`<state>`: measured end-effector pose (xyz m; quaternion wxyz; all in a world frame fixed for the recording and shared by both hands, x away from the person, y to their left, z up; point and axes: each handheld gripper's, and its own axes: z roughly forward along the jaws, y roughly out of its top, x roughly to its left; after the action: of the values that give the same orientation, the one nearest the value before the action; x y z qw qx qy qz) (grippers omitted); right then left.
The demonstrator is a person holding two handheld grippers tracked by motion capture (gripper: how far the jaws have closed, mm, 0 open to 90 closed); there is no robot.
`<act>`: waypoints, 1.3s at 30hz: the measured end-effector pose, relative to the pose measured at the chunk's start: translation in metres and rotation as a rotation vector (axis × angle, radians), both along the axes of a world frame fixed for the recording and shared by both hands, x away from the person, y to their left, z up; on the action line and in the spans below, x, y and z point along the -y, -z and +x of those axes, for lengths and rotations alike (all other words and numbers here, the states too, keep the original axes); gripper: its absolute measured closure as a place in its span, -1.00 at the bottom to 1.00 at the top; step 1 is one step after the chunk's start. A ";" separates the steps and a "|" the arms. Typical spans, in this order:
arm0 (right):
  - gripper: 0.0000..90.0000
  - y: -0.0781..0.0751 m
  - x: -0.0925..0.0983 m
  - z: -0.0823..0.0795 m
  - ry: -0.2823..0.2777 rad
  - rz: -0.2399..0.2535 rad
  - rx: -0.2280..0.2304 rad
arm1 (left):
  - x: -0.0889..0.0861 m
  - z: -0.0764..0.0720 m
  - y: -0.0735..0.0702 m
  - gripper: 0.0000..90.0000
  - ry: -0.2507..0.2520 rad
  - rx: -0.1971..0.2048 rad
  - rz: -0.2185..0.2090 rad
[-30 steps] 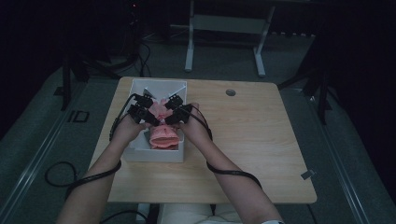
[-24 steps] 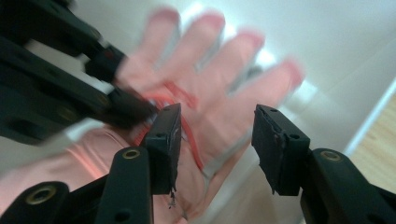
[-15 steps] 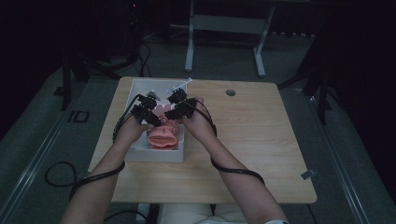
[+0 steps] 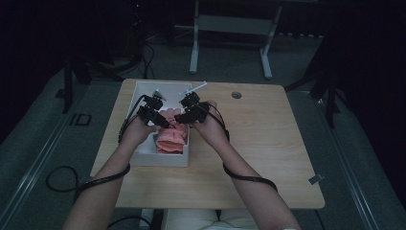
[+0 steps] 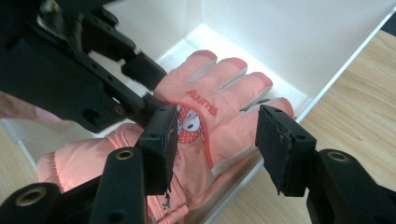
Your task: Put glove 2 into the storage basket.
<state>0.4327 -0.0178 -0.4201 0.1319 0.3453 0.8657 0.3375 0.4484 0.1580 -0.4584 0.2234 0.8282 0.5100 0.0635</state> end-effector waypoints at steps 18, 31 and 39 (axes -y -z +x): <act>0.02 -0.015 0.011 -0.014 -0.031 0.043 0.043 | -0.013 -0.013 -0.024 0.01 -0.019 0.112 0.007; -0.29 -0.023 0.033 -0.019 -0.044 0.092 0.065 | 0.008 -0.043 -0.052 -0.72 0.093 0.251 -0.081; -0.62 -0.019 0.053 -0.023 -0.079 0.136 0.075 | 0.023 -0.060 -0.058 -0.97 0.152 0.324 -0.115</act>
<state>0.4097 -0.0705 -0.4008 0.1271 0.3063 0.8482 0.4130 0.3880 0.1347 -0.4002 0.3540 0.8290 0.4063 0.1499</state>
